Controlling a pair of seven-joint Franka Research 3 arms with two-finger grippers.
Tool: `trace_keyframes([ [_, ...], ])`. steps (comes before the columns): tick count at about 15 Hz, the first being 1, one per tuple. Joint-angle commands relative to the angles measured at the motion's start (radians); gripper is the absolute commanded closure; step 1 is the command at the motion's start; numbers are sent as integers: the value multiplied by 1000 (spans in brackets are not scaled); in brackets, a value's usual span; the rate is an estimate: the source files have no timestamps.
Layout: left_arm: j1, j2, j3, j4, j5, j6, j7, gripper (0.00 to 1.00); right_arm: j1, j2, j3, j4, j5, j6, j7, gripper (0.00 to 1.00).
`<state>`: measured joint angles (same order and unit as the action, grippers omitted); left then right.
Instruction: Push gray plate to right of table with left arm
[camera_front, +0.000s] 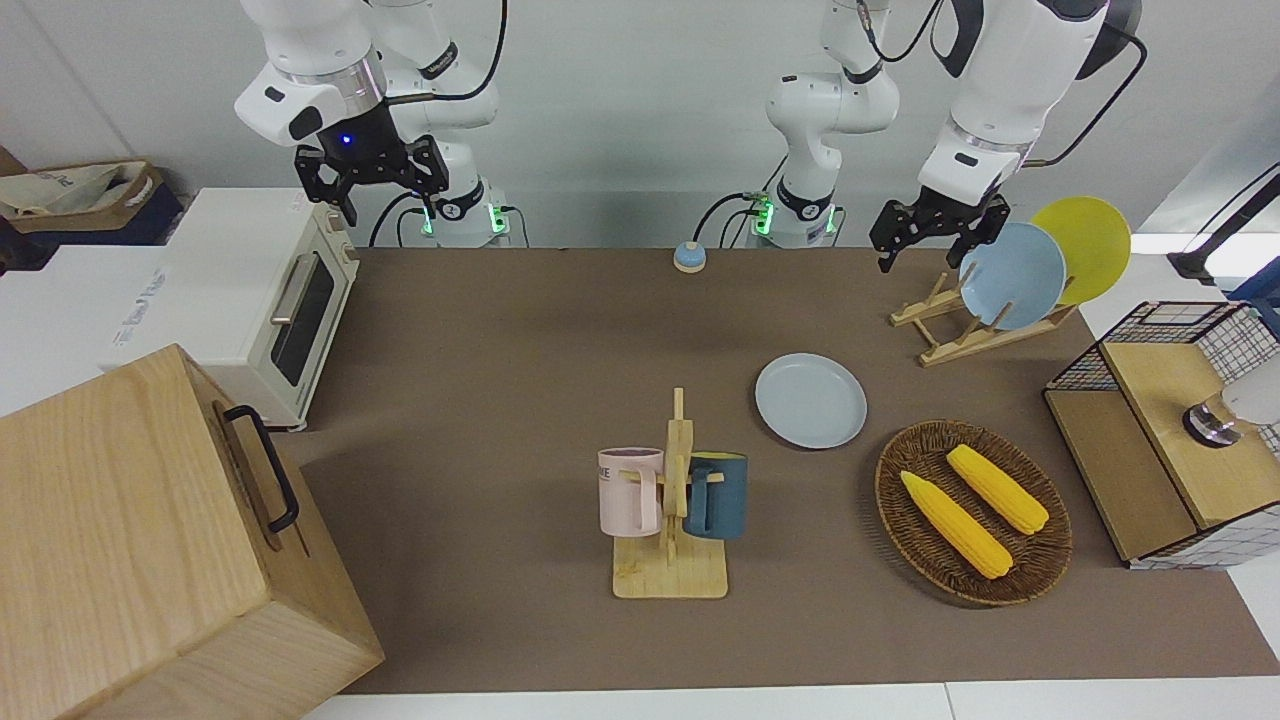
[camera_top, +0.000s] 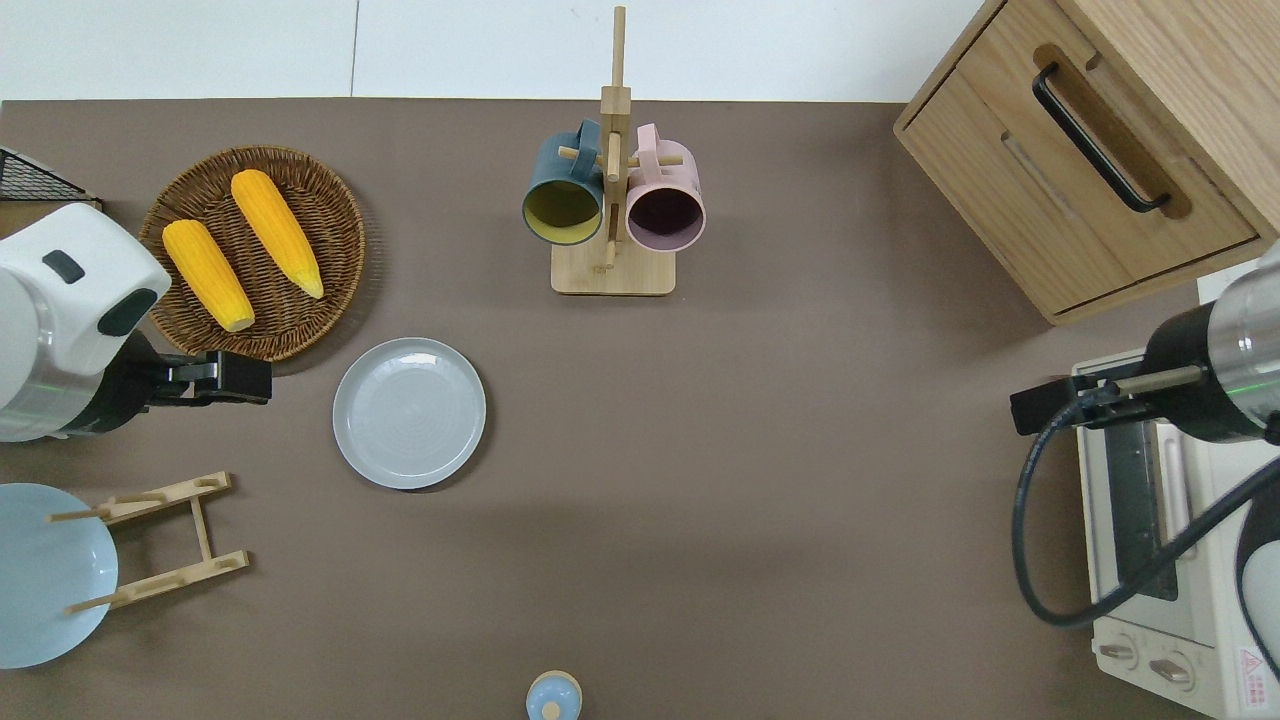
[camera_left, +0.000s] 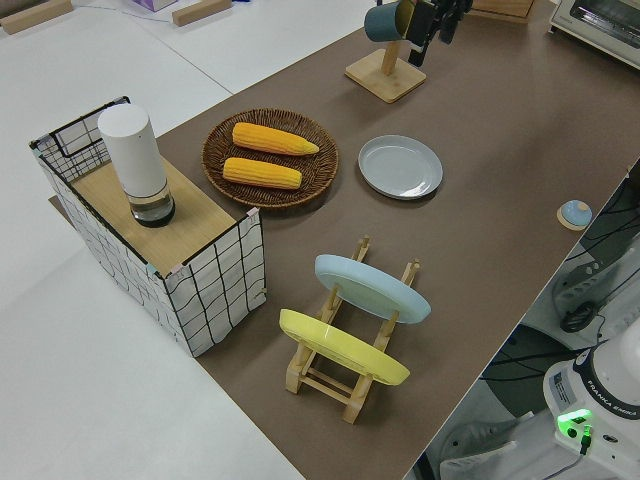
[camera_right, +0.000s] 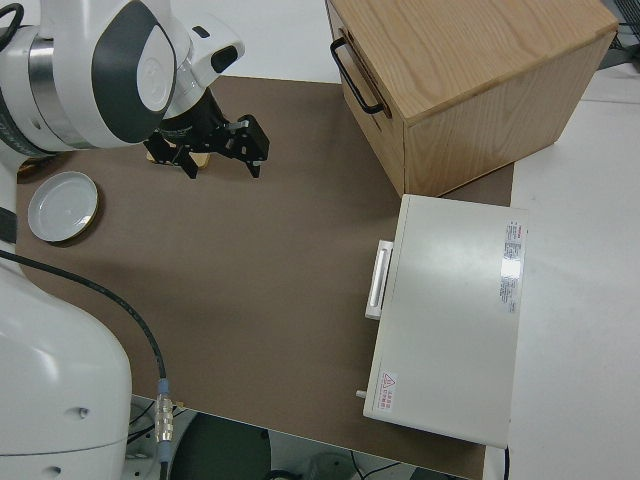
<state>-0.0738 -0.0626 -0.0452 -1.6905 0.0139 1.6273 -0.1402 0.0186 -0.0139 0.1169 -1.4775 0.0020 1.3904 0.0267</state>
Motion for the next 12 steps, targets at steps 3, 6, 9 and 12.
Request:
trace_keyframes([
  [3,14,-19,28,-29,-23,-63,-27,0,-20,-3,13,8,10,-14,1,17],
  [6,14,-19,28,-29,-25,-63,-27,0,-20,-3,15,8,10,-14,1,17],
  [9,14,-19,28,-37,-25,-63,-32,0,-20,-3,15,8,10,-14,1,17],
  [12,26,-19,44,-49,-40,-63,-44,0,-20,-3,13,8,10,-14,1,17],
])
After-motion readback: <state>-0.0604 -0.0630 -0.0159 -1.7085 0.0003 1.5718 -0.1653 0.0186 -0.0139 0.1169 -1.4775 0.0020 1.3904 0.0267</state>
